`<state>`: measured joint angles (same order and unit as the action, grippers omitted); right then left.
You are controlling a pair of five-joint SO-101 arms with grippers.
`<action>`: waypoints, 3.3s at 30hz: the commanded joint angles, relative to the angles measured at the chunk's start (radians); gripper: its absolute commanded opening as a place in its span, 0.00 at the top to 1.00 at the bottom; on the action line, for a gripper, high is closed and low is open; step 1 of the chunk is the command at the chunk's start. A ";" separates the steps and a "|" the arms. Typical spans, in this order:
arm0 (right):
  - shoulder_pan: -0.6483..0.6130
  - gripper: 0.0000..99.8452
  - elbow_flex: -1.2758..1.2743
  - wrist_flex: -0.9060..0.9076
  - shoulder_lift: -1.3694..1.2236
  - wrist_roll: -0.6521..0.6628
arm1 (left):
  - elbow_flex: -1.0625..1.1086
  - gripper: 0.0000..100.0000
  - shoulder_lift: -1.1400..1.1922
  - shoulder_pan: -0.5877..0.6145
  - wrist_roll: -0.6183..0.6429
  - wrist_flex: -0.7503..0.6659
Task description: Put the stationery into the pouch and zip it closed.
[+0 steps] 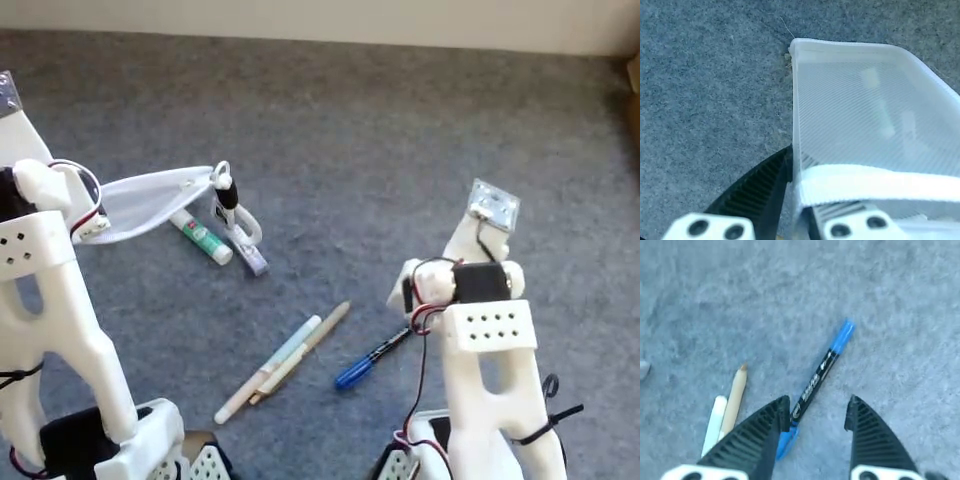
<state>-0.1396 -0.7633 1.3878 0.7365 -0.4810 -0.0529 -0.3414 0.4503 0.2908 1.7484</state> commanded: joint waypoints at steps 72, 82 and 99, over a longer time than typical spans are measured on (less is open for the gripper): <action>0.088 0.94 -0.016 -0.378 -0.573 -0.077 | 0.200 0.99 -0.045 0.013 0.008 -0.038; 0.088 0.97 -0.016 -0.375 -0.564 -0.077 | 0.206 0.99 -0.042 0.013 0.008 -0.034; 0.087 0.99 0.050 -0.231 -0.562 0.029 | 0.208 0.99 -0.039 0.007 0.008 -0.032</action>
<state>-0.0384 -0.7787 1.1208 0.1596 -0.4718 0.1297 -0.3844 0.4473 0.2908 1.7116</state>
